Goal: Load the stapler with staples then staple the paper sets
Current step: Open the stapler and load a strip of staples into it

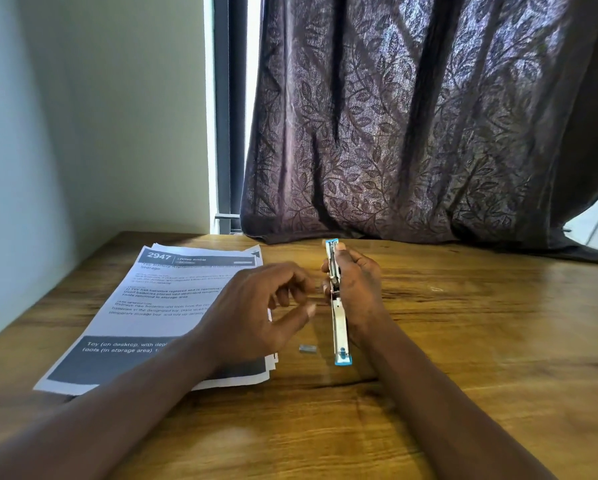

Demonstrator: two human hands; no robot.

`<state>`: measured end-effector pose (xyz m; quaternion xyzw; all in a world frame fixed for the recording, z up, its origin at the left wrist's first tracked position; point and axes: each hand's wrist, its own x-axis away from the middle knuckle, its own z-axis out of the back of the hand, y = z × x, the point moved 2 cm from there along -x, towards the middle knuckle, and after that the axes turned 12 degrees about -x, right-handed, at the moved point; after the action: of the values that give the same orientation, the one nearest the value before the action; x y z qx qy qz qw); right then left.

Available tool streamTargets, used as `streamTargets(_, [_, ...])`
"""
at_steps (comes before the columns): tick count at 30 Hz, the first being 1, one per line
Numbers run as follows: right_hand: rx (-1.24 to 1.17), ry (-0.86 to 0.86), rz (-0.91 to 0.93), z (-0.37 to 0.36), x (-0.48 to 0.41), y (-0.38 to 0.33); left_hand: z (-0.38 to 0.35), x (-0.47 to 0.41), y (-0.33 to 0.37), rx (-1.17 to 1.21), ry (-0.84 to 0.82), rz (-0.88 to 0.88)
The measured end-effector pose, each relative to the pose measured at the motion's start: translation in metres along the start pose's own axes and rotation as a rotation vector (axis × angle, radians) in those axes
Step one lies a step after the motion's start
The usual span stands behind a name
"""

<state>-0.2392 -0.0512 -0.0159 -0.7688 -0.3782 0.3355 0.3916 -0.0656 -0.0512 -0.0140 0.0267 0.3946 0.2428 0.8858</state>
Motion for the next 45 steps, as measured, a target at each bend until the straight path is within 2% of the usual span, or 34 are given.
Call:
streamTargets(4, [0.023,0.007,-0.004,0.005,-0.003,-0.003,-0.009,0.005,-0.014,-0.108,-0.338,-0.018])
streamTargets(10, [0.018,-0.039,-0.023,0.002,-0.001,-0.006,-0.016,0.005,-0.015,0.062,-0.397,0.070])
streamTargets(16, [0.015,-0.094,-0.047,-0.002,0.003,-0.004,-0.015,0.003,-0.015,0.117,-0.316,0.136])
streamTargets(22, [0.027,-0.158,-0.086,-0.007,0.010,0.002,-0.003,-0.003,-0.017,0.207,0.033,0.251])
streamTargets(24, [0.018,-0.177,-0.104,-0.008,0.013,0.004,0.001,-0.005,-0.017,0.181,0.096,0.247])
streamTargets(28, [0.020,-0.212,-0.116,-0.010,0.016,0.008,0.003,-0.004,-0.015,0.118,0.149,0.213])
streamTargets(34, [-0.072,-0.233,-0.155,-0.012,0.019,0.012,0.005,-0.003,-0.015,0.116,0.226,0.259])
streamTargets(37, [-0.127,-0.255,-0.179,-0.014,0.018,0.016,0.005,-0.003,-0.015,0.102,0.220,0.248])
streamTargets(45, [-0.083,-0.248,-0.153,-0.011,0.016,0.019,0.004,-0.004,-0.017,0.099,0.232,0.252])
